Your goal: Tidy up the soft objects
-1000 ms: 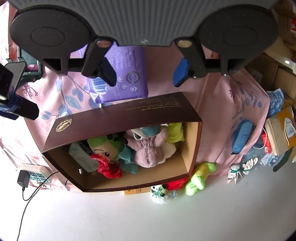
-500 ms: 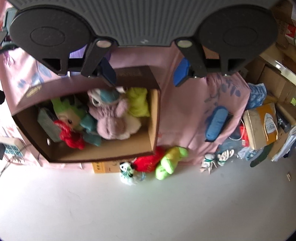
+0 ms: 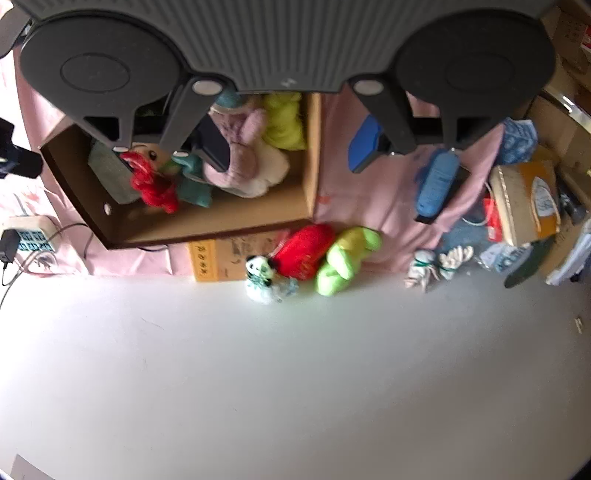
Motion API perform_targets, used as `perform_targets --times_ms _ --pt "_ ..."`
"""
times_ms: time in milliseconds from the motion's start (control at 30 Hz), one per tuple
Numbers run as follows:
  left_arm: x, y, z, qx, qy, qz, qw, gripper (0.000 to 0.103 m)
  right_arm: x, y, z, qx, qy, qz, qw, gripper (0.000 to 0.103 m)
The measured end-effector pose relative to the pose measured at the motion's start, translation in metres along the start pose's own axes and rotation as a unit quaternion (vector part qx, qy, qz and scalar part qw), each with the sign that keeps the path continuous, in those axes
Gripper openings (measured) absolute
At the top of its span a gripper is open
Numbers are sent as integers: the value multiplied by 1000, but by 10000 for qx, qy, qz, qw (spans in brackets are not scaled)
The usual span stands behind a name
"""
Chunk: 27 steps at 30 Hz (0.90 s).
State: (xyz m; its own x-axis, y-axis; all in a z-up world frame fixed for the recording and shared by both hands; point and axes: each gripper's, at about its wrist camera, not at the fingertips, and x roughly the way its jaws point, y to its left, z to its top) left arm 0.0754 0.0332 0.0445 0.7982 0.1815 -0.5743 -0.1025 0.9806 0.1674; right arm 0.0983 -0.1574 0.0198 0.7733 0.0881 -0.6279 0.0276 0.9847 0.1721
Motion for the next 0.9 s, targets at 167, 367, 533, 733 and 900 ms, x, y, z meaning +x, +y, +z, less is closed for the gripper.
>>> perform_targets --times_ms 167,367,533,733,900 --pt "10 -8 -6 16 156 -124 9998 73 9 -3 0 101 128 38 9999 21" --pt "22 -8 -7 -76 357 -200 9991 75 14 -2 2 95 134 129 9998 21" --pt "29 -14 -5 -46 435 -230 9988 90 19 0 4 -13 80 182 9998 21" --pt "31 -16 -7 -25 457 -257 9986 92 25 -3 2 39 59 358 9993 22" --pt "38 -14 -7 -88 534 -212 9983 92 32 -4 0 83 160 424 9989 22"
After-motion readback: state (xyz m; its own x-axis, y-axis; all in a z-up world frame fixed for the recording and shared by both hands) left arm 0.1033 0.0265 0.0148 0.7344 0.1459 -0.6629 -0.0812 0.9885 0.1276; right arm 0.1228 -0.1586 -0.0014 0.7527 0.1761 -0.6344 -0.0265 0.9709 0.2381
